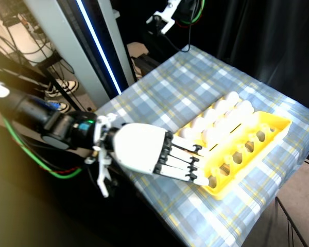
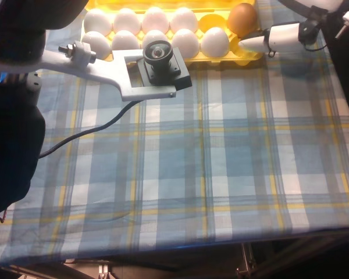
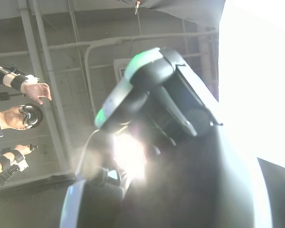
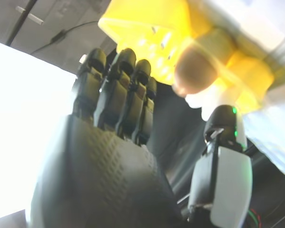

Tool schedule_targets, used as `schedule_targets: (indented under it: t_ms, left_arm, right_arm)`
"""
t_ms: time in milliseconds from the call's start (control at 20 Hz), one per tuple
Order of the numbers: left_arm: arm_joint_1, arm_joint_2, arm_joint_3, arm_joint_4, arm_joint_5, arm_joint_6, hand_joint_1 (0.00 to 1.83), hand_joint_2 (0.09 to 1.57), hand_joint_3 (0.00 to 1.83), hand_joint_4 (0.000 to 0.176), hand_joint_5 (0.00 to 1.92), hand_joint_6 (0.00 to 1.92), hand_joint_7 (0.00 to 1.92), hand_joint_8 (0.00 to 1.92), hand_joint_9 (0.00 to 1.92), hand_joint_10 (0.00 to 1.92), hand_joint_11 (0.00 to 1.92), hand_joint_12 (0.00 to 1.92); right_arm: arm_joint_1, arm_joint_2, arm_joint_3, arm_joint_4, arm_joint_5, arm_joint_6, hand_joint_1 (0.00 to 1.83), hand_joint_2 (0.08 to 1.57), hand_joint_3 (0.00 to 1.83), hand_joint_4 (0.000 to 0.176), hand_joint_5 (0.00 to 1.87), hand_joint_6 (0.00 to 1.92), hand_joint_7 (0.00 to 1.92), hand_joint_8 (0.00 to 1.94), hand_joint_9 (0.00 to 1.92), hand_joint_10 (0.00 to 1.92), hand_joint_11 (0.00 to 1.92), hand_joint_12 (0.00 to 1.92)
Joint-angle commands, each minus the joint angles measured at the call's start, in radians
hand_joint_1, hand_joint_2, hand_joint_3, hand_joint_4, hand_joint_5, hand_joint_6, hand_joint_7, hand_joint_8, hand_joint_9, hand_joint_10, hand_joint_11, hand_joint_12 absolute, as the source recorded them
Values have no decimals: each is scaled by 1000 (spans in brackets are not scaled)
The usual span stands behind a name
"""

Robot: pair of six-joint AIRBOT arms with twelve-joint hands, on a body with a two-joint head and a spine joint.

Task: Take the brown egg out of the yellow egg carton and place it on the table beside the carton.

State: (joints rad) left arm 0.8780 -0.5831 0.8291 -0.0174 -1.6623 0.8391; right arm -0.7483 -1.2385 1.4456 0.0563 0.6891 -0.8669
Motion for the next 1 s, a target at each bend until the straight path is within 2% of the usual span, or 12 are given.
schedule_targets:
  t_ms: [0,50,100,150,200,400,500,600,750,850,900,950]
  left_arm:
    - [-16,-7,-7,21,-74,-11,318,1386,0,0,785,1921,1278,1921,1362,1921,1181,1921]
    - [-16,-7,-7,21,-74,-11,366,1368,0,0,772,1921,1284,1921,1371,1921,1213,1921]
    - [-16,-7,-7,21,-74,-11,347,1376,0,0,774,1921,1265,1921,1333,1921,1169,1921]
    - [-16,-7,-7,21,-74,-11,351,1378,0,0,797,1921,1268,1921,1314,1921,1133,1921]
    - [-16,-7,-7,21,-74,-11,321,1390,3,0,674,1861,1245,1921,1300,1921,1111,1921]
    - [-16,-7,-7,21,-74,-11,332,1388,0,0,735,1897,1183,1921,1233,1921,1026,1921]
    - [-16,-7,-7,21,-74,-11,343,1388,0,0,765,1917,1160,1921,1205,1921,987,1921]
    - [-16,-7,-7,21,-74,-11,369,1376,0,0,754,1820,1158,1921,1201,1921,988,1921]
    - [-16,-7,-7,21,-74,-11,234,1397,4,0,749,1860,1139,1921,1170,1921,922,1921]
    - [-16,-7,-7,21,-74,-11,162,1415,4,0,726,1869,1097,1921,1096,1921,818,1921]
    - [-16,-7,-7,21,-74,-11,125,1418,3,0,762,1896,1102,1921,1086,1921,778,1921]
    - [-16,-7,-7,21,-74,-11,120,1419,3,0,782,1916,1098,1921,1084,1921,764,1921]
  right_arm:
    - [20,-2,10,12,101,3,883,1018,2,0,692,12,729,3,688,13,423,237]
    - [22,-8,16,12,93,3,910,1015,2,0,744,5,757,4,944,100,504,718]
    - [25,-11,21,12,88,3,914,1018,0,0,771,1,769,1,1031,121,503,974]
    - [26,-15,26,11,82,3,901,1031,0,4,793,1,766,1,936,46,399,946]
    - [29,-16,30,8,75,3,897,1042,0,6,808,1,786,1,893,13,377,875]
    - [30,-16,30,6,73,3,1005,1082,0,0,851,1,905,3,946,4,554,823]
    - [30,-16,30,6,73,3,1037,1080,0,0,845,0,927,0,909,0,534,705]
    - [31,-16,30,6,74,3,1054,1075,0,0,845,0,954,2,964,1,563,801]
    - [32,-16,30,6,74,3,1074,1075,0,0,853,0,959,0,953,0,628,547]
    - [35,-16,29,6,74,3,1099,1075,0,0,876,7,967,3,1001,15,724,566]
    - [37,-16,28,6,74,3,1137,1105,0,0,990,717,977,8,1041,12,761,597]
    - [40,-15,26,6,74,3,1134,1120,0,0,966,942,985,4,1048,5,773,591]
